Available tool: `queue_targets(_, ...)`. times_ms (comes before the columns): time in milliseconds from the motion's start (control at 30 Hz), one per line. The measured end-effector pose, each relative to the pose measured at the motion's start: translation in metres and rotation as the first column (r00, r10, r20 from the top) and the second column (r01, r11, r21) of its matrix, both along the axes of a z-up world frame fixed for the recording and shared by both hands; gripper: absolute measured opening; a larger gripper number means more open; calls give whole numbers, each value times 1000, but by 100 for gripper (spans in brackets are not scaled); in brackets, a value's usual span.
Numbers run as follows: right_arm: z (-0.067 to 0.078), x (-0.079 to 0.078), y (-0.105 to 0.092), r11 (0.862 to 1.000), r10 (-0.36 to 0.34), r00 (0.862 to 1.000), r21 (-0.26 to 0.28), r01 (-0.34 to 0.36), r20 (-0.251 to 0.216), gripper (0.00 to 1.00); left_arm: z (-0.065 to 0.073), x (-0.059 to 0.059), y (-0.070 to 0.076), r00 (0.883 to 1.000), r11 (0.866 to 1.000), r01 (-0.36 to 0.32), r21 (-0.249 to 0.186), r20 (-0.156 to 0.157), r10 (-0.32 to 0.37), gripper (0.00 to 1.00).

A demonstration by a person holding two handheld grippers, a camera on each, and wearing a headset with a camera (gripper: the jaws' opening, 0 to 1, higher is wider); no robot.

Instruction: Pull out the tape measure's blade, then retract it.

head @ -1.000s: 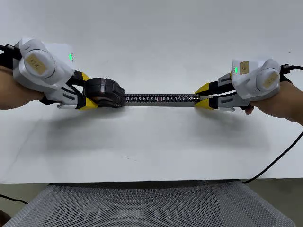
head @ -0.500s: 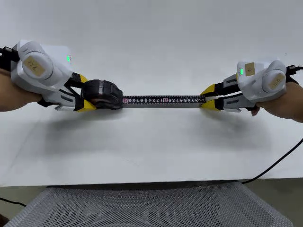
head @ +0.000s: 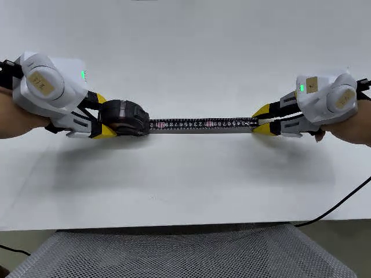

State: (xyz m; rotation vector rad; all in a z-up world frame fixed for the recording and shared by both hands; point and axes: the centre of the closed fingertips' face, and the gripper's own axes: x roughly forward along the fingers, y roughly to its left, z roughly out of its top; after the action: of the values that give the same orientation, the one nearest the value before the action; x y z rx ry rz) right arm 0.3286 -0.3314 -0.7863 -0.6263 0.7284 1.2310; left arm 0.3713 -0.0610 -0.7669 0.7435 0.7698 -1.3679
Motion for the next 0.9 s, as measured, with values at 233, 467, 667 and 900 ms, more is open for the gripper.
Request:
queue_targets(233,-2,0,-7,1000,-6,1000,-11,6,-2,8,0,0,0,1000,1000,-1,2,2,1,26)
queue_targets(467,-2,-1,-12,1000,-15,1000,-16,14,-9,8,0,0,0,1000,1000,0,2,5,0,26)
queue_targets(667,-3,-1,-18,999,-23,1000,-25,22,-14,8,0,0,0,1000,1000,0,0,6,0,26)
queue_targets(900,-4,0,-15,999,-11,1000,-38,11,-10,9,0,-1,-1,1000,1000,1,3,14,-1,26)
